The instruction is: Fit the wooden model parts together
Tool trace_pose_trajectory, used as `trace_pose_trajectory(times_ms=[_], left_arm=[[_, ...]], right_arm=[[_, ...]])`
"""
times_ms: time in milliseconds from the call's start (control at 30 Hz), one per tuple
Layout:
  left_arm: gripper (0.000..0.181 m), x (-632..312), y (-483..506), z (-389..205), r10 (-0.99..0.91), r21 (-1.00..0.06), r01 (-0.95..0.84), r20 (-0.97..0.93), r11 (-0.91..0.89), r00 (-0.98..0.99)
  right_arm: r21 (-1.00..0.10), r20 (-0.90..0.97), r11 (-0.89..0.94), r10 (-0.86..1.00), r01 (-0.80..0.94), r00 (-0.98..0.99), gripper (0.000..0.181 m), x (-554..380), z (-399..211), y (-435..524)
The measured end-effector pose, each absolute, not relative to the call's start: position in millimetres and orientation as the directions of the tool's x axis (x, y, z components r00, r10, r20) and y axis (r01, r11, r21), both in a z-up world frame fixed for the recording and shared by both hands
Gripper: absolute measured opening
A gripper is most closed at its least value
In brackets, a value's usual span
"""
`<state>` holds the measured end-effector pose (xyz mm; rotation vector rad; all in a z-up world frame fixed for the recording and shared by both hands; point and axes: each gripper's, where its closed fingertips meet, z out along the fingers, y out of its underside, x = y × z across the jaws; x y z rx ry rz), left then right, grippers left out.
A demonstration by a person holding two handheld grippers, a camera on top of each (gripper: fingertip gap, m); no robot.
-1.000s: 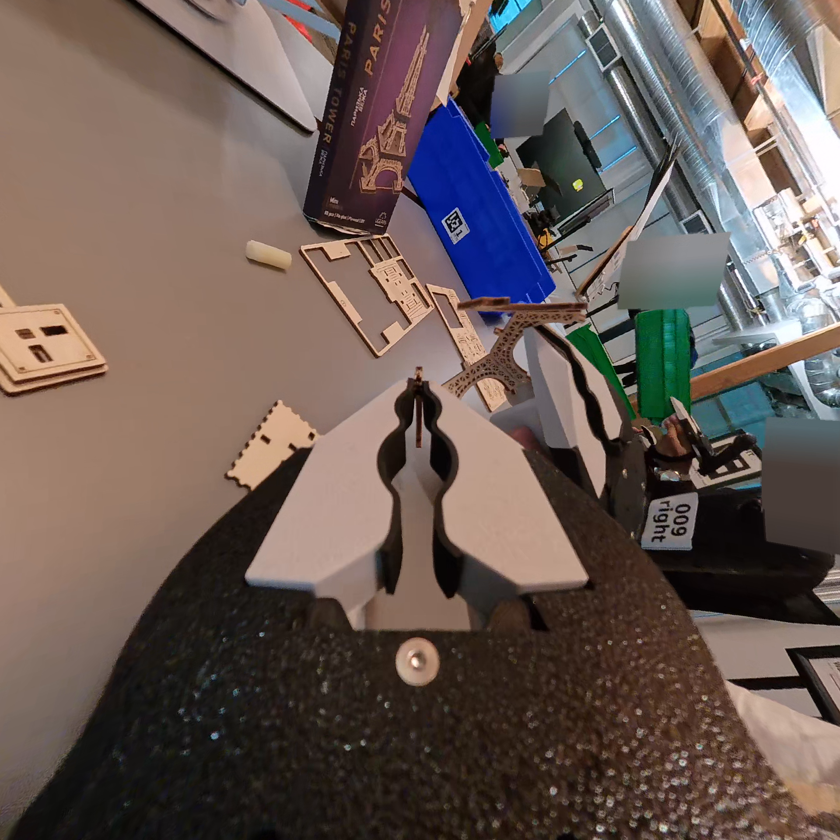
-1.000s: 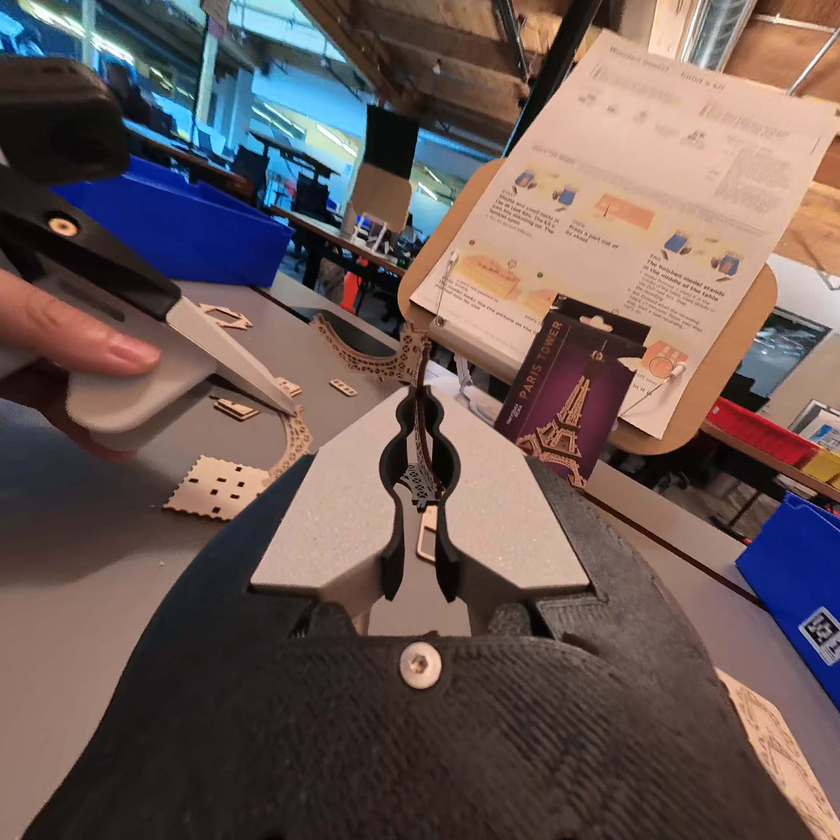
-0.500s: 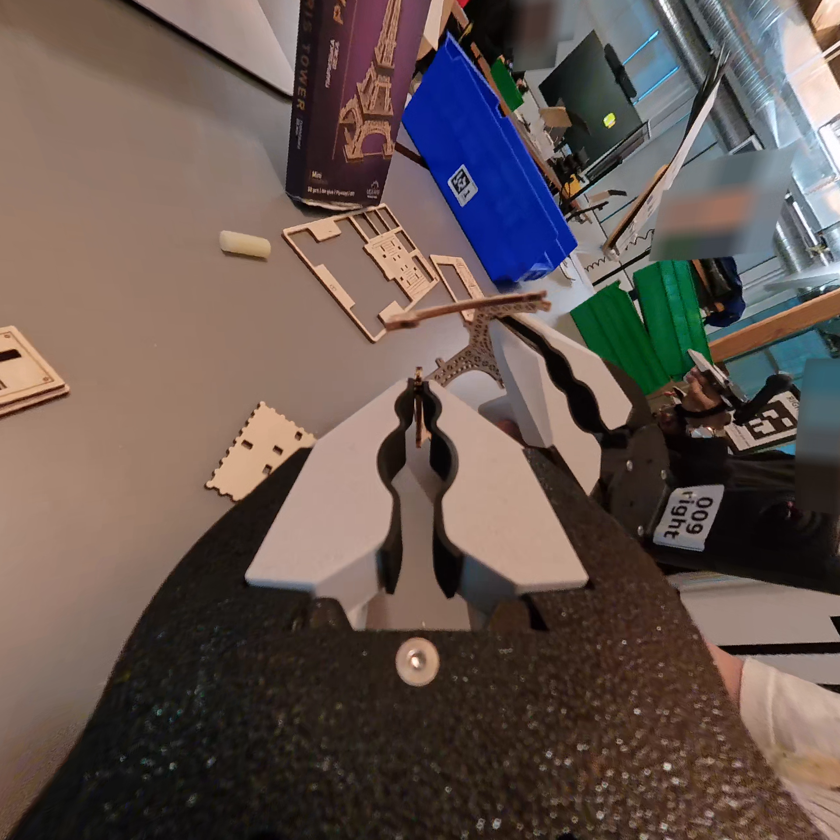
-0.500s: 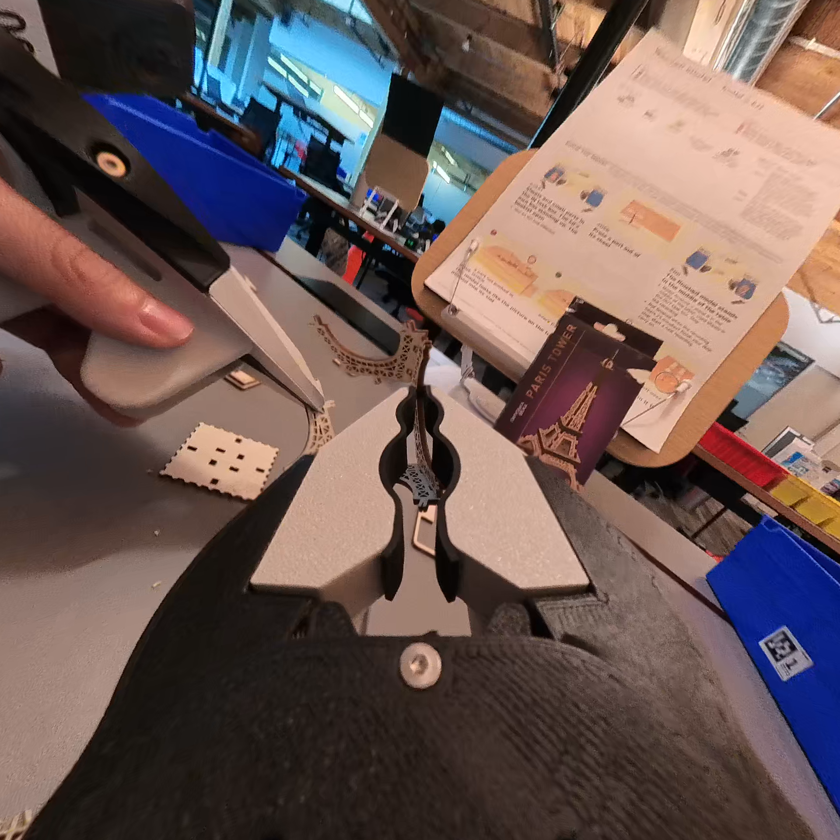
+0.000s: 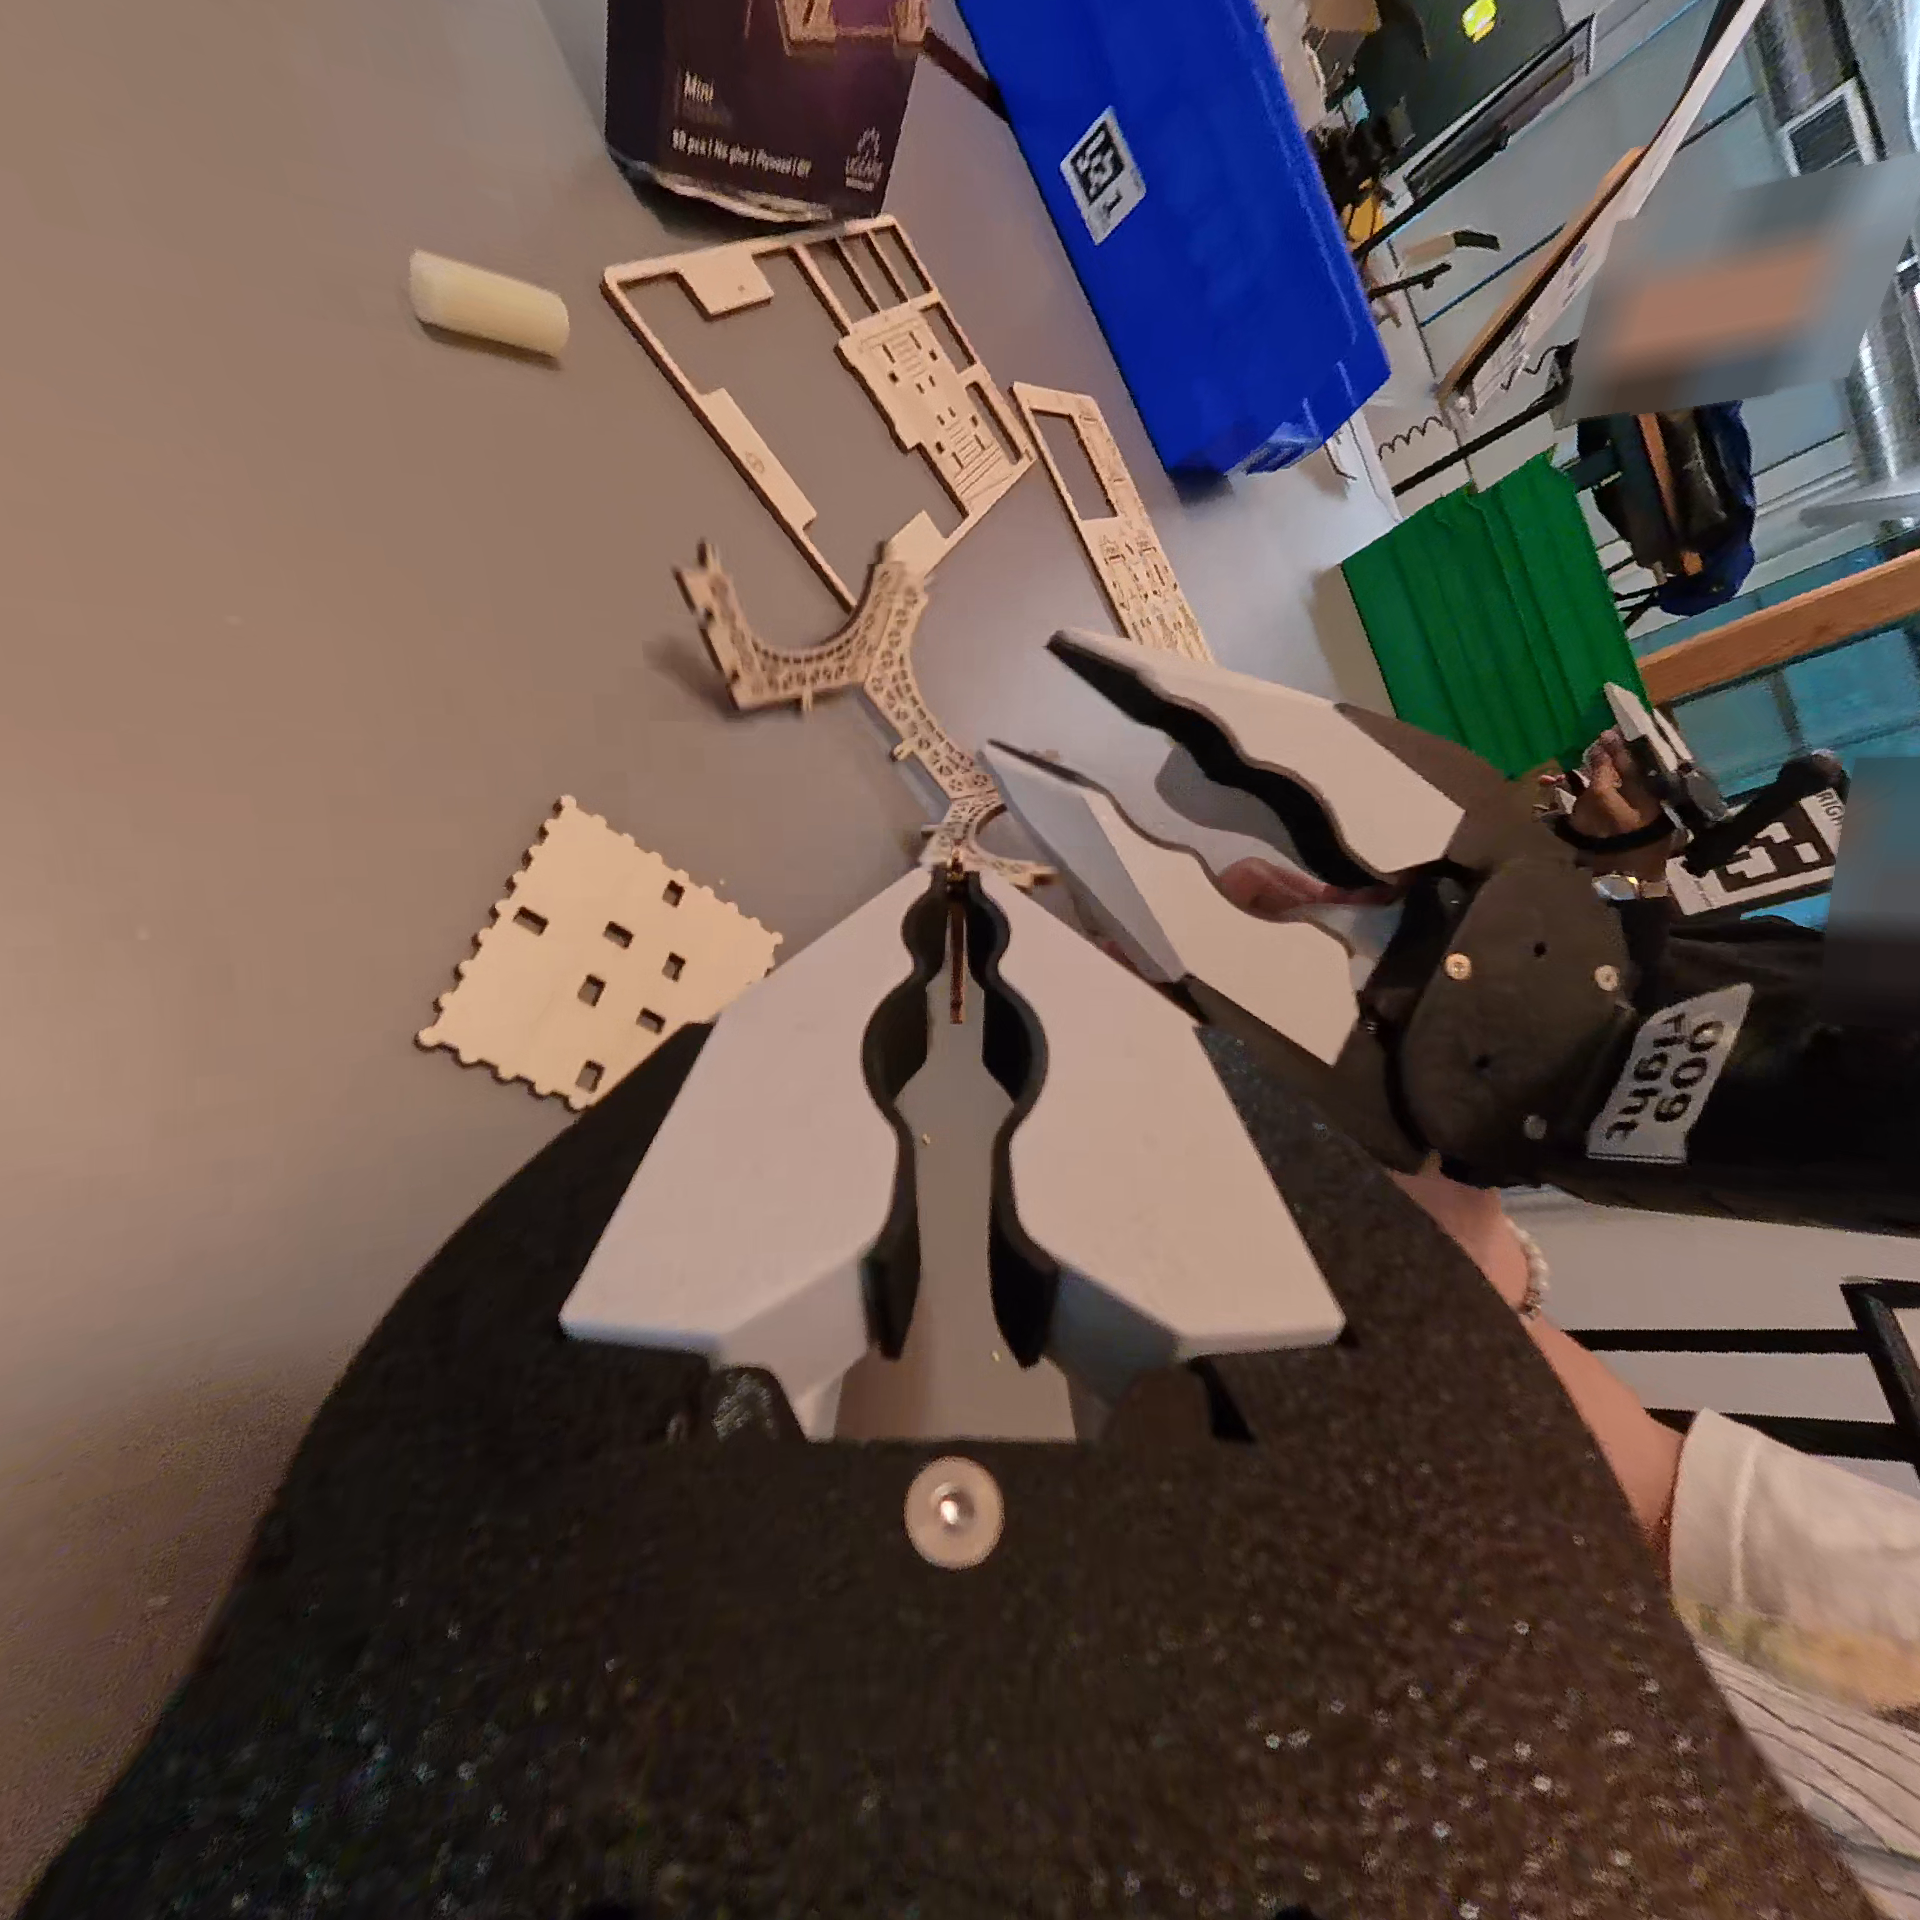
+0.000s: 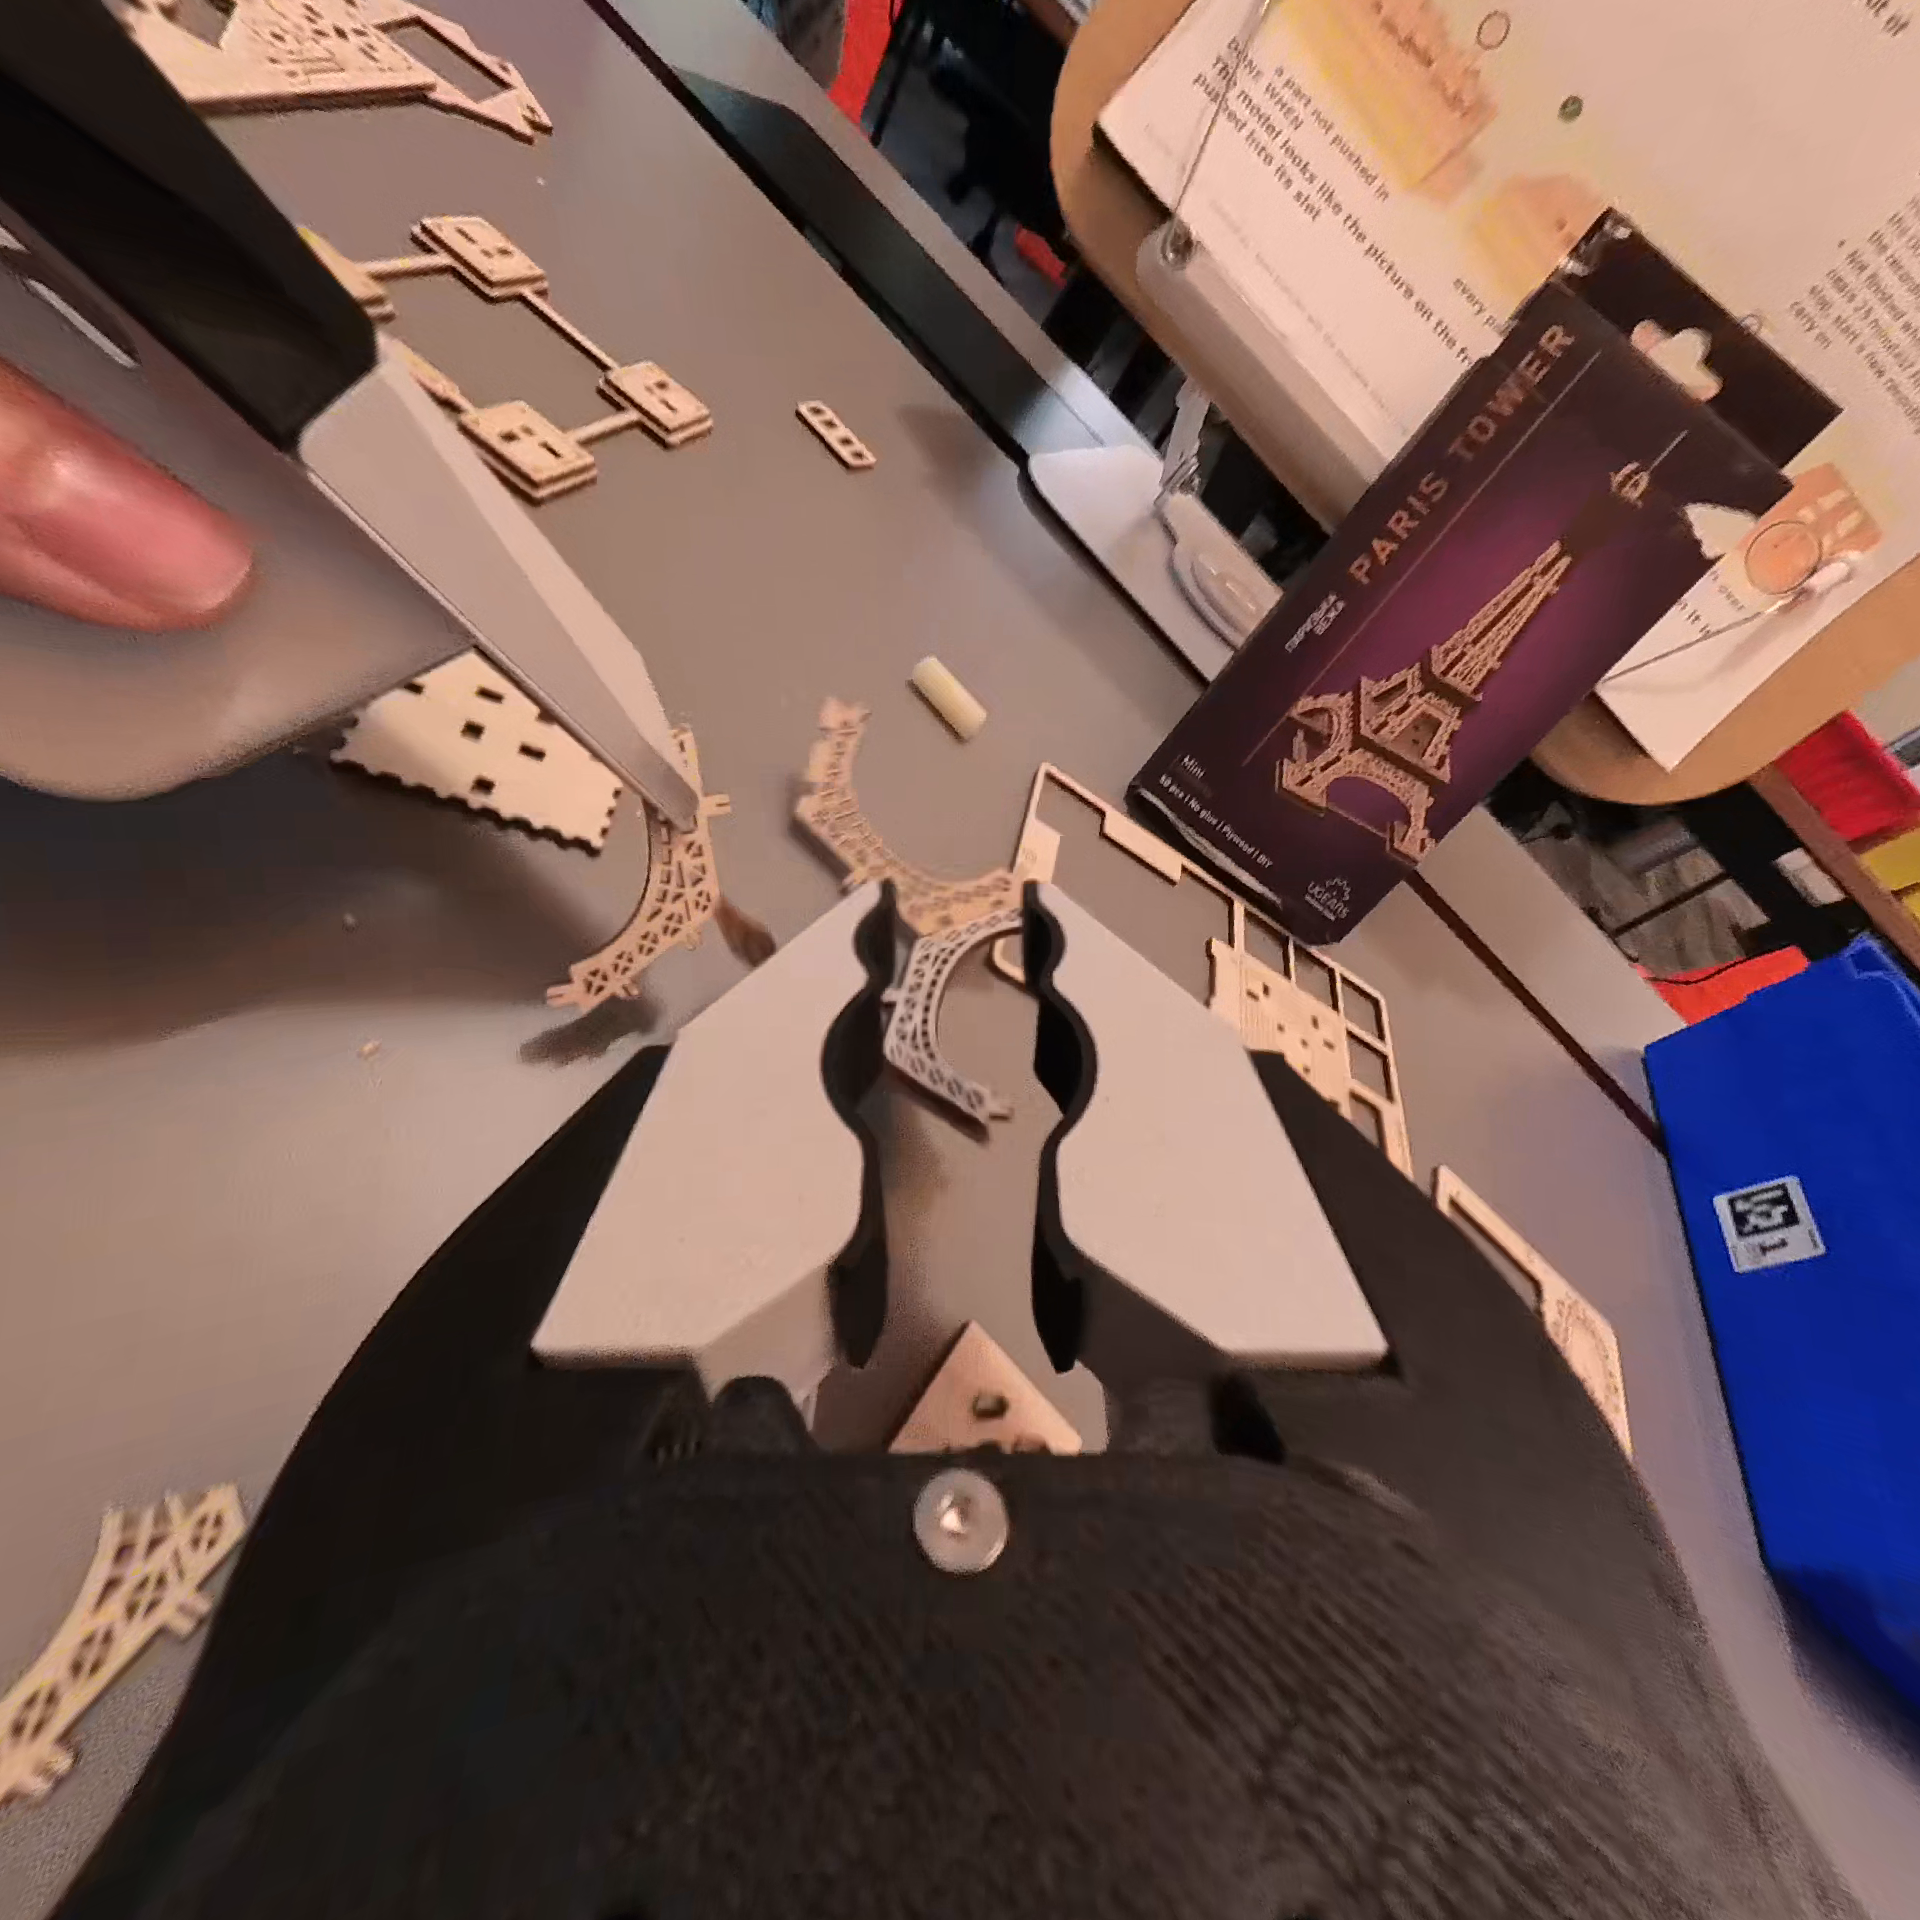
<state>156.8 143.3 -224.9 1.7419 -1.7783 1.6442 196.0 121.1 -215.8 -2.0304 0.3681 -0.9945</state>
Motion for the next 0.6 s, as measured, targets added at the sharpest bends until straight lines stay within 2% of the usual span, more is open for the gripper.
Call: trace_pose_trajectory(times_ms=[67,133,233,433,600], left_arm=[[0.0,157.8,141.6,-228.6,-0.61,-0.556,-0.786,0.731,-0.271,-0.307],[0.0,157.1,140.9,-227.9,-0.612,-0.561,-0.785,0.726,-0.262,-0.315],[0.0,155.9,147.1,-224.1,-0.628,-0.583,-0.77,0.708,-0.26,-0.324],[0.0,157.9,162.3,-214.7,-0.653,-0.615,-0.739,0.683,-0.274,-0.326],[0.0,154.7,162.8,-211.1,-0.656,-0.62,-0.742,0.675,-0.255,-0.338]], right_arm=[[-0.795,0.489,-0.601,-0.558,0.079,0.67,0.036,192.2,-216.0,116.3],[-0.806,0.469,-0.585,-0.54,0.089,0.699,0.038,184.2,-211.1,109.9],[-0.786,0.497,-0.586,-0.404,0.2,0.768,0.015,164.4,-202.4,106.2],[-0.624,0.568,-0.706,-0.117,0.334,0.815,0.013,161.5,-227.5,102.4],[-0.591,0.546,-0.732,-0.053,0.339,0.836,0.004,170.2,-237.5,99.6]])
